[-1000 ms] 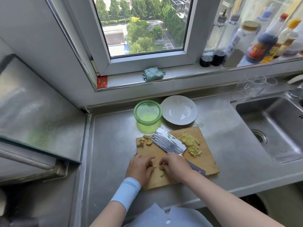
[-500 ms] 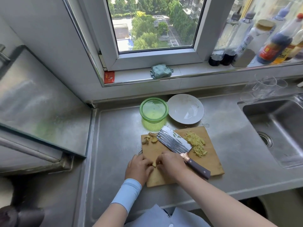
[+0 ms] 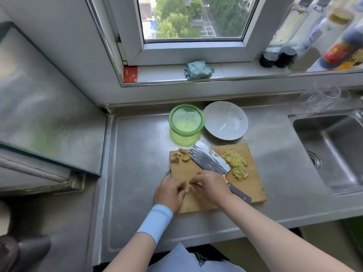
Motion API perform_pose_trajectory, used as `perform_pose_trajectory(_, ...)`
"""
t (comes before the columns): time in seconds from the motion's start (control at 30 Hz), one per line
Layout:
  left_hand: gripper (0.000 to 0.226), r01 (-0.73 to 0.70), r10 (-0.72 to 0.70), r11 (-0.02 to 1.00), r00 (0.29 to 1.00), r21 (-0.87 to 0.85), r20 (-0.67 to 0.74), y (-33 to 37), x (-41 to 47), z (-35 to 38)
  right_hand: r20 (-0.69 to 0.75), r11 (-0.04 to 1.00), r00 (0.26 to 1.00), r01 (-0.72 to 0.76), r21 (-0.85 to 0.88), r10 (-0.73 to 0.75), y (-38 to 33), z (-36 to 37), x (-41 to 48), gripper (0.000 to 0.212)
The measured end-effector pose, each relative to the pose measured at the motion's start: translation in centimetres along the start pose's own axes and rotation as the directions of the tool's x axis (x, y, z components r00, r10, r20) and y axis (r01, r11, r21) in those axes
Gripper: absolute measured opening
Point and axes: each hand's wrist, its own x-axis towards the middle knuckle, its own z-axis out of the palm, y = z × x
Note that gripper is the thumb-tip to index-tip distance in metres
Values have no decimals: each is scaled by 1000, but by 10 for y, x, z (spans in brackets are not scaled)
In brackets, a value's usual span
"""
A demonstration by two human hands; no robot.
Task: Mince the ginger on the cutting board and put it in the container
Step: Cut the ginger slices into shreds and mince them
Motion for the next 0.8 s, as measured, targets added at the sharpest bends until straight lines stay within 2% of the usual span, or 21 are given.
perform_pose_trajectory(0.07, 34, 34, -34, 998, 999, -55, 2, 0, -2, 1, -6, 999, 999, 46, 17, -46, 2, 4, -5, 16)
perform_pose_trajectory(0.2, 35, 94, -93, 991, 996, -93, 11, -1, -2, 2, 7, 997, 997, 73, -7, -73, 2, 12, -7, 25)
perform_pose_trajectory(0.37, 30, 13, -12, 998, 1000, -60, 27, -2, 1, -1, 6, 992, 993, 122, -19, -122, 1, 15, -10, 18)
perform_pose_trajectory(0.53, 30, -93, 94, 995, 996, -18, 11, 1, -4, -1, -77, 998, 995, -62, 1, 62, 9, -3, -14, 24)
perform_pose_trajectory(0.7, 19, -178, 179, 983, 983, -42, 32, 0, 0, 6, 10, 992, 996, -92, -83, 93, 7, -7, -34, 10)
perform_pose_trajectory(0.8, 15, -181, 183, 979, 983, -90, 14, -3, 2, 9, 36, 940, 946, -315, -133, 322, -9, 3, -41, 32)
